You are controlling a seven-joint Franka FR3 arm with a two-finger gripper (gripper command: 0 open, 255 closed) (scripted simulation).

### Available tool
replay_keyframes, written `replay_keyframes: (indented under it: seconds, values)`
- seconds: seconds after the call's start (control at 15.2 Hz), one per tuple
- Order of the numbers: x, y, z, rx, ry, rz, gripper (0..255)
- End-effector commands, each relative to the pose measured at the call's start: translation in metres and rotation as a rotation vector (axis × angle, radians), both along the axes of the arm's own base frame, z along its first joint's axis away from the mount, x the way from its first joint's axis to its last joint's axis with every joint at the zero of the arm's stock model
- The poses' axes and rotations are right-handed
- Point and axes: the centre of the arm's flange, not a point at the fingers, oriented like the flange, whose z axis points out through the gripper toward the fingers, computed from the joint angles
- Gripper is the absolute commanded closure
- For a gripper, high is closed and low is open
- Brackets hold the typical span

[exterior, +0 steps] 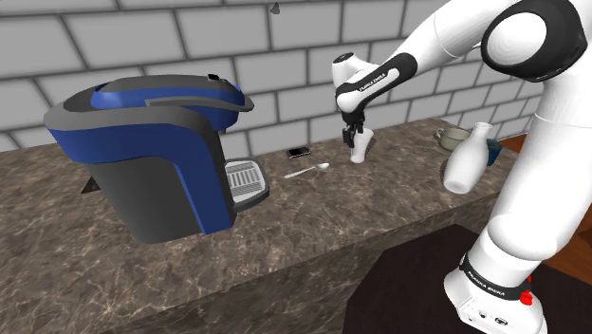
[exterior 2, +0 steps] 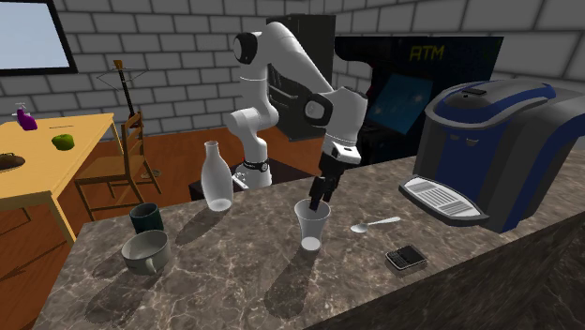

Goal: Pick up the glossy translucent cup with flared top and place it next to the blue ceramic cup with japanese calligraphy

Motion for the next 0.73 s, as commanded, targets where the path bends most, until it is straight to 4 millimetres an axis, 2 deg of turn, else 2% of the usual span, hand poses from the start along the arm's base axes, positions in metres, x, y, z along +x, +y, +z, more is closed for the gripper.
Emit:
replay_keyframes:
  seconds: [0.0, 0.59, 0.66]
  values:
    - [-0.0007, -0.0033, -0.0101, 0.000, 0.000, 0.000, 0]
    - [-0.0009, -0.0041, -0.0129, 0.000, 0.000, 0.000, 0]
    - [-0.0009, -0.0041, -0.0129, 0.000, 0.000, 0.000, 255]
